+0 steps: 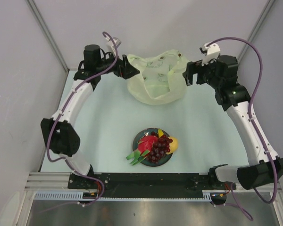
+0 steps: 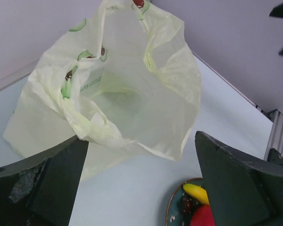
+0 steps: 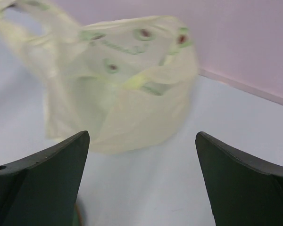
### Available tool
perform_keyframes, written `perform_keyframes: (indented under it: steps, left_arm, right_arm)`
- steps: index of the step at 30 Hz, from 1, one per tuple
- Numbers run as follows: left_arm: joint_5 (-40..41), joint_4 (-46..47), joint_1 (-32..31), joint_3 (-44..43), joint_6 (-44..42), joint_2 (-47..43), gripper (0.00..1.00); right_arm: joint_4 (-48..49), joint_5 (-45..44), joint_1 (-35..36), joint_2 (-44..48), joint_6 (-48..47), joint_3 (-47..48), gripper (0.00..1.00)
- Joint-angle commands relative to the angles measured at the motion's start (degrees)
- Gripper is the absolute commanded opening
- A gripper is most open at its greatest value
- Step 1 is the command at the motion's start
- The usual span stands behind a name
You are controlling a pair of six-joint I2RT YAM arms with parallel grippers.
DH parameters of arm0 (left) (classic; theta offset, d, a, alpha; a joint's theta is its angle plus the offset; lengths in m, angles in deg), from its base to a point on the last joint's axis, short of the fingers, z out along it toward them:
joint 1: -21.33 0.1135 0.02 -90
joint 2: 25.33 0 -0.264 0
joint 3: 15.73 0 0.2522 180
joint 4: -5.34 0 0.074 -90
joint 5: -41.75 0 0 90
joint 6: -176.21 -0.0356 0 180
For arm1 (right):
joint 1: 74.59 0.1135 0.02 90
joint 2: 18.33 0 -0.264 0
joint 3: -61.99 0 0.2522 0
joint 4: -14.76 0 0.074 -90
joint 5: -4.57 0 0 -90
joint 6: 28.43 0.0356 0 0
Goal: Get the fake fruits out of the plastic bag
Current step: Reset both arms
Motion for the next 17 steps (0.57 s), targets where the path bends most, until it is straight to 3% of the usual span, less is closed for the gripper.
perform_keyframes:
  steps: [1, 4, 8, 12, 17]
  left_arm:
    - [5.44, -2.45, -0.52, 7.08, -5.42, -14.16, 1.00]
    - [12.22, -3.86, 0.97, 14.99, -6.83, -21.90, 1.00]
    - [18.55, -5.61, 3.96, 25.43, -9.55, -29.99, 1.00]
    - [26.02, -6.67, 3.96, 32.13, -13.78, -35.11, 1.00]
    - [27.79, -5.62, 3.96, 37.05, -12.29, -37.93, 1.00]
  right_arm:
    - [7.07, -26.67, -2.28, 4.90, 5.19, -6.79, 1.00]
    - [1.03, -34.06, -2.63, 6.39, 4.65, -9.70, 0.99]
    - [-11.88, -34.35, -4.30, 9.47, 8.85, -12.07, 1.00]
    - [-14.28, -31.97, -4.66, 13.78, 9.66, -14.01, 1.00]
    - [-14.99, -28.99, -7.11, 15.45, 9.57, -14.62, 1.00]
